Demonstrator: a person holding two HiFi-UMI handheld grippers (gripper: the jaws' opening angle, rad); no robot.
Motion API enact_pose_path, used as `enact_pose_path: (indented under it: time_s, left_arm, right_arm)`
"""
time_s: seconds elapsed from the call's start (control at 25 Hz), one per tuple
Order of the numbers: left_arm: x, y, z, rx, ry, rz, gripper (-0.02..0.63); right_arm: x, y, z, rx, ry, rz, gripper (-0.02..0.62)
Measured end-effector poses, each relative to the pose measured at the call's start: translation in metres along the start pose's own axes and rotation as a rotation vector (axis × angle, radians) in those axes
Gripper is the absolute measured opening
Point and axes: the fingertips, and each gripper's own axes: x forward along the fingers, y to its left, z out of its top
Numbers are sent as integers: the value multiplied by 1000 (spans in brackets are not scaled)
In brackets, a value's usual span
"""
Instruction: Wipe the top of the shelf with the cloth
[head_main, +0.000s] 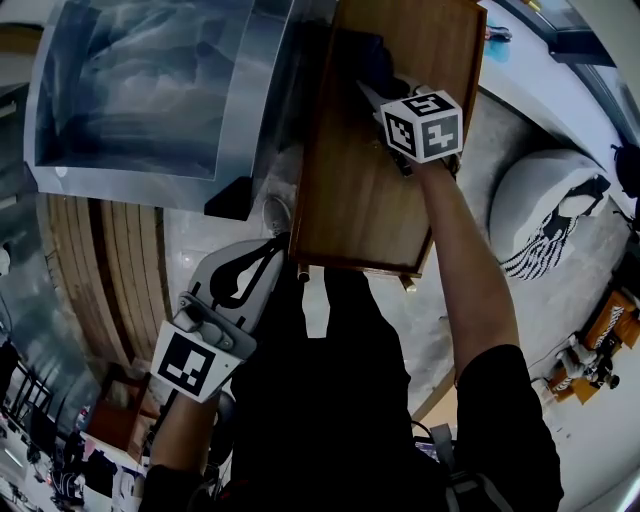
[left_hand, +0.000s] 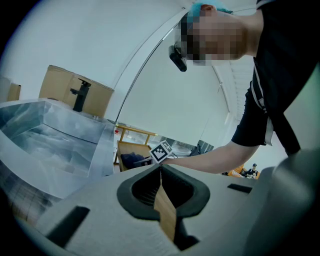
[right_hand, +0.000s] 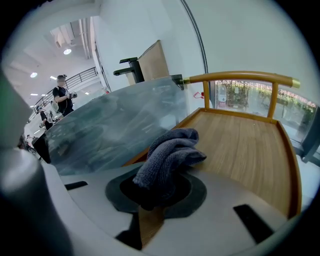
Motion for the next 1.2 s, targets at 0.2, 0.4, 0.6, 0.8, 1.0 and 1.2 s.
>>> enact_pose_path:
  time_s: [0.2, 0.4, 0.6, 0.8, 1.0, 1.2]
  left_arm:
    - [-3, -6, -1, 10, -1, -9, 26]
    - [-8, -11, -3, 15, -1, -16, 26]
    - [-13, -18, -3, 22, -3, -26, 26]
    - [-15, -23, 0, 31, -3, -38, 26]
    - [-17, -26, 1, 36, -1, -50, 26]
    - [-17, -28, 2, 43, 1, -61, 26]
  right_arm:
    - [-9, 21, -17, 3, 6, 19, 61]
    - [-18, 41, -34, -5, 20, 36, 61]
    - [-27, 59, -50, 7, 32, 50, 61]
    - [-36, 77, -66, 18, 47, 68, 61]
    - [-42, 93, -80, 28, 60, 79, 61]
    - [-48, 108, -90, 41, 61, 90, 61]
